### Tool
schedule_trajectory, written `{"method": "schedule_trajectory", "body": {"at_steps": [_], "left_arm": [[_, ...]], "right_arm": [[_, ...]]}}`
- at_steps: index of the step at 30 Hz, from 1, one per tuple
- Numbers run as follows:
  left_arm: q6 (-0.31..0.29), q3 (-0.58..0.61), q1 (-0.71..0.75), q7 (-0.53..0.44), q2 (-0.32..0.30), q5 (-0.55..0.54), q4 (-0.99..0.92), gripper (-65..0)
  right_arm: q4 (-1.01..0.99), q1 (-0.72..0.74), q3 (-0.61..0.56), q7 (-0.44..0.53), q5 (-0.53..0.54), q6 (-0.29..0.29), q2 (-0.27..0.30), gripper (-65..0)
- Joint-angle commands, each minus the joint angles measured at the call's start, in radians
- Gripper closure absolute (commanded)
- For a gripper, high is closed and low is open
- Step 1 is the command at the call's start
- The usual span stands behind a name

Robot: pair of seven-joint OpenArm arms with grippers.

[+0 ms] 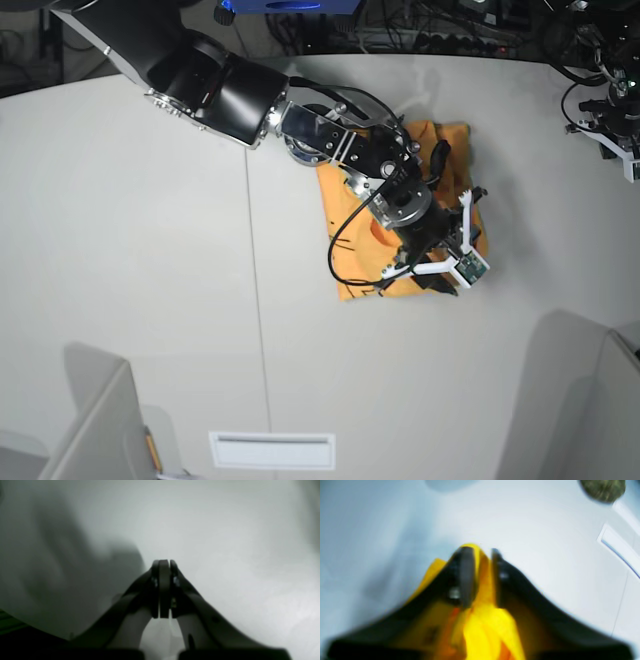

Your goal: Fold the T-shirt properly

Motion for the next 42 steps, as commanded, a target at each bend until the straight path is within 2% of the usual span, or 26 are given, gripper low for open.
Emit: {"method": "schedule_trajectory", "body": {"at_steps": [1,3,4,8,10,12,16,19,22,25,31,35,37,40,42], "left_arm": [[0.002,-0.005,-0.002,-0.016,-0.019,-0.004,0.015,0.0],[0.002,-0.005,-0.002,-0.016,-0.019,-0.004,0.015,0.0],[0.002,-0.005,-0.004,-0.016,-0.021,-0.004,0.015,0.0],[0.002,-0.005,-0.001,-0.018,-0.022,-0.004,0.013,0.0],[0.002,-0.005,-0.001,-0.018,-0.024,-0.004,0.013,0.0],[0.002,-0.005,0.001,-0.018,-0.024,-0.004,0.013,0.0],[0.002,-0.005,-0.002,-0.018,-0.021,-0.004,0.013,0.0],[0.002,-0.005,-0.001,-0.018,-0.019,-0.004,0.013,0.0],[0.002,-0.012,0.005,-0.018,-0.019,-0.004,0.013,0.0],[0.002,-0.014,0.024,-0.021,-0.022,-0.004,0.013,0.0],[0.001,-0.005,0.028,-0.021,-0.018,-0.004,0.041,0.0],[0.001,-0.005,0.019,-0.021,-0.016,-0.004,0.053,0.0],[0.001,-0.005,0.019,-0.021,-0.016,-0.004,0.051,0.0],[0.001,-0.005,0.019,-0.021,-0.016,-0.004,0.047,0.0],[0.001,-0.005,0.024,-0.021,-0.016,-0.004,0.044,0.0]], "right_arm": [[0.027,0.023,0.004,0.037,-0.015,-0.009,-0.019,-25.7],[0.061,0.021,0.008,0.029,-0.015,-0.009,-0.017,-30.8],[0.088,0.018,0.009,0.001,-0.016,-0.009,-0.014,-30.8],[0.222,0.007,0.011,-0.292,-0.036,-0.011,0.015,-26.9],[0.297,-0.005,0.011,-0.378,-0.064,-0.011,0.033,-25.5],[0.349,-0.034,0.011,-0.414,-0.087,-0.005,0.044,-27.3],[0.266,-0.029,0.011,-0.427,-0.058,-0.003,0.019,-35.0],[0.242,-0.031,0.041,-0.436,-0.058,-0.009,0.007,-32.0],[0.236,-0.043,0.086,-0.485,-0.059,-0.003,0.026,-20.4],[0.236,-0.048,0.083,-0.531,-0.055,-0.002,0.052,-0.9],[0.234,-0.109,0.081,-0.542,-0.055,-0.002,0.072,0.0],[0.164,-0.132,0.081,-0.533,-0.053,0.001,0.061,0.0],[0.104,-0.132,0.067,-0.522,-0.053,0.032,0.042,0.0],[0.044,-0.14,0.063,-0.46,-0.053,0.078,0.03,0.0],[0.009,-0.143,0.067,-0.425,-0.053,0.095,0.003,0.0]]}}
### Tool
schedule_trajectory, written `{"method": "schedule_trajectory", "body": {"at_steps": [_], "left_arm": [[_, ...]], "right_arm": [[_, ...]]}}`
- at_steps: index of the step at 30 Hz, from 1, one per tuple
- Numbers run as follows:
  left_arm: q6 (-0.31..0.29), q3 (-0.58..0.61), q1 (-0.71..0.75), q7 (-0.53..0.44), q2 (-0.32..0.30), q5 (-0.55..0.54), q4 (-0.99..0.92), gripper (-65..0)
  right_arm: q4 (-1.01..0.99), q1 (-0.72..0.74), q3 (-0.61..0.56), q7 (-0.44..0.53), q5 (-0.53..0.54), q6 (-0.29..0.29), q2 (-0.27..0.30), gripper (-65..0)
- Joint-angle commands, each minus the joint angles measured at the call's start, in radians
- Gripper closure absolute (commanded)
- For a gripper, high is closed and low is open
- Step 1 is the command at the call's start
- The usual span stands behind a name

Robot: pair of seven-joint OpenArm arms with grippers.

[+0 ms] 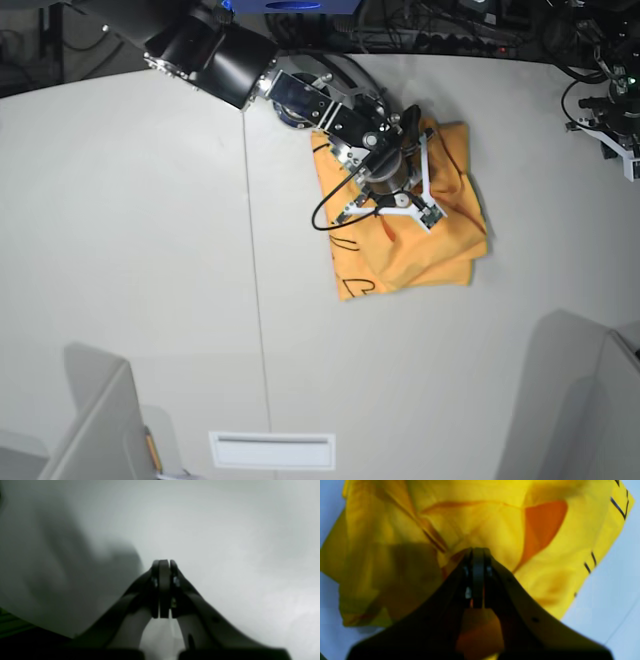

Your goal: Fold the T-shirt properly

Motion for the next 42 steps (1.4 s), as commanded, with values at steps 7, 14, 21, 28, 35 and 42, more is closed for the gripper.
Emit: {"method": "schedule_trajectory", "body": {"at_steps": [7,14,21,28,35,42], "left_arm": [[0.004,-0.005,0.006,-0.018,-0.019,-0.004,0.014,0.0],[0.004,0.061,0.006,-0.016,-0.019,-0.004,0.022,0.0],[0.004,0.15,0.003,-0.016,-0.01,-0.05,0.076,0.0],[0.004,0.158,0.026,-0.01,-0.011,-0.277,0.22,0.0],[0.004,0.158,0.035,-0.008,-0.003,-0.4,0.241,-16.9],[0.011,0.244,0.043,-0.013,-0.005,-0.717,0.12,-49.9]], "right_arm": [[-0.004,0.023,0.004,0.16,-0.01,0.05,-0.037,0.0],[-0.066,0.031,0.007,0.419,0.055,0.066,-0.04,0.0],[-0.082,0.15,0.036,0.486,0.434,0.003,-0.031,0.0],[0.063,0.153,0.042,0.419,0.43,-0.011,0.02,0.0],[0.269,0.11,0.158,0.377,0.434,-0.013,0.182,0.0],[0.393,0.012,0.277,0.321,0.432,-0.013,0.293,0.0]]}}
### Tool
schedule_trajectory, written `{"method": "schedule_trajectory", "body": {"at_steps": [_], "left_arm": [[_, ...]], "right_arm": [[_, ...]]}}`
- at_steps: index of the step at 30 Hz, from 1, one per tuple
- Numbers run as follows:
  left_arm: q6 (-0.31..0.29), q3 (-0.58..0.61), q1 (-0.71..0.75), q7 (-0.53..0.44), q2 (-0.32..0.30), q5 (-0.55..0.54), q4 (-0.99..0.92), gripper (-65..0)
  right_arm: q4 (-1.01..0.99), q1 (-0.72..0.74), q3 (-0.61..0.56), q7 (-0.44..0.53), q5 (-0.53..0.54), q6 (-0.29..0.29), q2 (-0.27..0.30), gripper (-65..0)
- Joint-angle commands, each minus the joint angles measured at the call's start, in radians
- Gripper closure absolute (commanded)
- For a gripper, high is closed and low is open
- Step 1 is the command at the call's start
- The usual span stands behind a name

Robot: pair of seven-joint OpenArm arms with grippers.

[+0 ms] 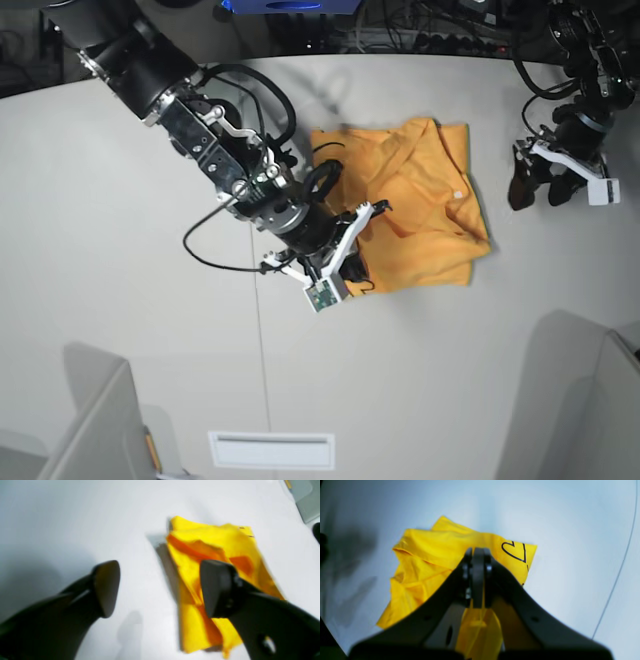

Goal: Fold the T-shirt properly
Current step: 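Grasp the shirt's edge with the left gripper beside the right gripper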

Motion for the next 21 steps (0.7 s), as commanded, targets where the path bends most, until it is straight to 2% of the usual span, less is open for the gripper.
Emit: {"method": "schedule_trajectory", "body": {"at_steps": [1,7,12,21], "left_arm": [[-0.011,0.02,-0.014,-0.018,-0.006,-0.034,0.002,-49.7],[-0.001,0.076,-0.083,-0.012,0.077,-0.034,-0.044,-43.8],[0.148,0.136,-0.166,0.069,0.108,-0.029,-0.059,-43.3],[0.23,0.225,-0.234,0.074,0.108,-0.035,-0.079,-43.3]], "right_arm": [[0.021,0.013,0.011,0.019,-0.009,0.007,0.017,0.0],[0.02,-0.028,0.009,0.019,-0.009,0.007,0.054,0.0],[0.017,-0.039,0.009,0.018,-0.009,0.007,0.056,0.0],[0.017,-0.042,0.009,0.018,-0.009,0.007,0.056,0.0]]}}
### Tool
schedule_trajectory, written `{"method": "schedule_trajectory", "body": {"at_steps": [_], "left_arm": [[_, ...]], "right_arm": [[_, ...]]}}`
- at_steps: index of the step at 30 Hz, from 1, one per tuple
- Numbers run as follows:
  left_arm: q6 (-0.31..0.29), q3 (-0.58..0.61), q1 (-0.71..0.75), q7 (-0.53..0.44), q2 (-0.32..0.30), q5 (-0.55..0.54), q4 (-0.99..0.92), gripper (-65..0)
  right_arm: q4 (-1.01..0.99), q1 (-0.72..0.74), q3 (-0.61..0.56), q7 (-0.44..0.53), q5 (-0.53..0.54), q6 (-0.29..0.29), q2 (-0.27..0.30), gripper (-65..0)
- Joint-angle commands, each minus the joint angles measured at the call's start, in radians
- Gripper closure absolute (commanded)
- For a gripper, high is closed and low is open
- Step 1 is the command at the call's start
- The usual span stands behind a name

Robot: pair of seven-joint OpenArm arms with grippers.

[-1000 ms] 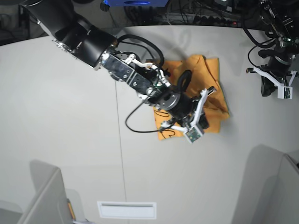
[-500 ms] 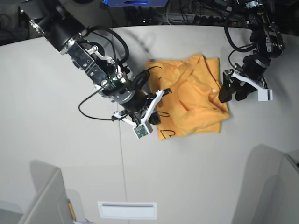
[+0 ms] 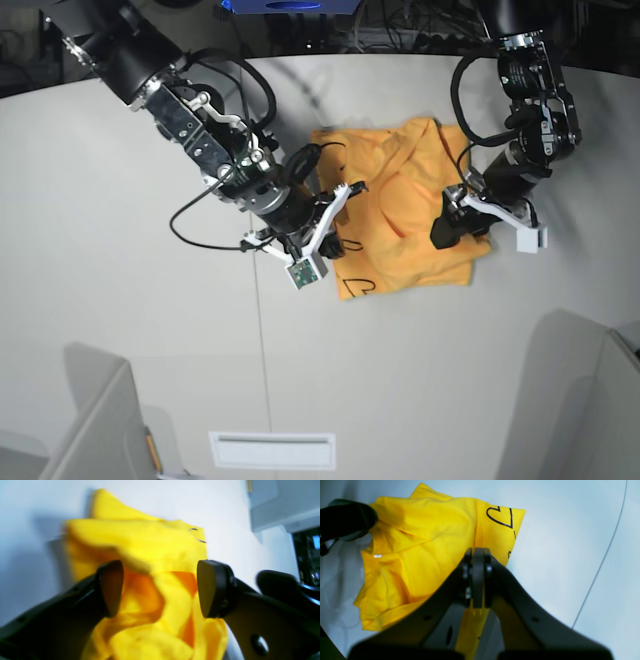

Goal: Fold the T-shirt properly
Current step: 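Grasp the shirt's edge with the left gripper beside the right gripper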

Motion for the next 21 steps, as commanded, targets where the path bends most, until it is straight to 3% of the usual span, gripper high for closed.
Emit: {"method": "schedule_trajectory", "body": {"at_steps": [1,6,11,15,21], "left_arm": [[0.01,-0.002,-0.017,-0.017,-0.008,-0.018,0.002,-43.3],[0.027,0.003,-0.05,-0.017,-0.006,-0.019,-0.072,-41.8],[0.027,0.003,-0.054,-0.017,-0.006,-0.019,-0.081,-17.6],[0.027,0.003,-0.08,-0.017,-0.006,-0.019,-0.095,-2.1],[0.027,0.026,-0.146,-0.015,-0.014,-0.012,-0.112,0.0]], "right_arm": [[0.017,0.021,0.006,0.025,-0.003,0.004,-0.001,0.0],[0.017,0.021,0.006,0.026,-0.003,0.004,-0.002,0.0],[0.016,0.021,0.006,0.026,-0.003,0.004,-0.002,0.0],[0.016,0.021,0.006,0.026,-0.003,0.004,-0.002,0.0],[0.016,0.023,0.007,0.026,-0.003,0.004,-0.002,0.0]]}}
